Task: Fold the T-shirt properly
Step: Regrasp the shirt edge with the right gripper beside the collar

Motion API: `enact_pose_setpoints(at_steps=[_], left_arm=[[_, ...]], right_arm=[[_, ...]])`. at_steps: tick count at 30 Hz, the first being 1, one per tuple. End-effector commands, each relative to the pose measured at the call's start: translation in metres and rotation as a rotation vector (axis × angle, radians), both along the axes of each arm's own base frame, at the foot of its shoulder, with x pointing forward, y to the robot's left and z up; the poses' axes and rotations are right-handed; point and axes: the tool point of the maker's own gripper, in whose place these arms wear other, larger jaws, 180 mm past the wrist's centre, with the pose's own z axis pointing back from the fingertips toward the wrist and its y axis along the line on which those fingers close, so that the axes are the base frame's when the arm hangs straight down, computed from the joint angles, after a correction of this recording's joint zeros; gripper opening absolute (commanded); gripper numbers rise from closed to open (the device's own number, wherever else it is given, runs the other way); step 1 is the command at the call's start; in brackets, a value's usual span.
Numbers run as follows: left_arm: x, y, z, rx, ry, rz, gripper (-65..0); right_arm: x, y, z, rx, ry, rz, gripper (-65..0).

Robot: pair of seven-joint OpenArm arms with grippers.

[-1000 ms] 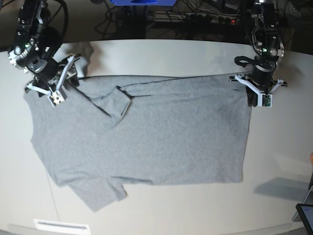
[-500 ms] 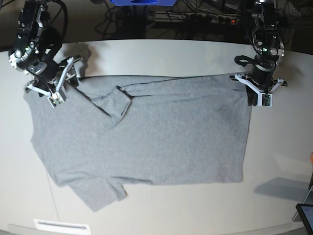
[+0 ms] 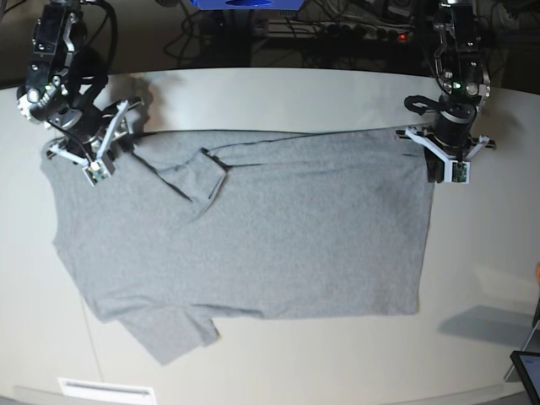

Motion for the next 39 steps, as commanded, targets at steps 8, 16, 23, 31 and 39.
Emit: enact_pose_setpoints(at_steps=[8,16,23,31,39], left_arm=[[0.008,0.003,0.014,0.016,-0.05,-0.008,-57.8],[0.007,0.003,0.013,0.015,-0.047,-0.008,-57.8],[0.006,0.003,0.013,0.015,-0.045,-0.008,-57.8],[0.006,0.003,0.013,0.016,-0.045,-0.008,-57.8],[0.008,0.003,0.015,0.016,-0.051,-0.008,-57.8]], right_arm=[[0.006,-0.003,0.007,-0.001,-0.03,-0.005,-59.3],[0.008,-0.005,0.009,-0.001,-0.037,-0.007,-64.7],[0.014,-0.005,0.013,-0.004,-0.052,-0.011,-64.1],[0.015,-0.012,0.013,-0.001,-0.052,-0.082,-44.5],[0.014,-0.012,0.012,0.002,-0.048,-0.085,-36.6]])
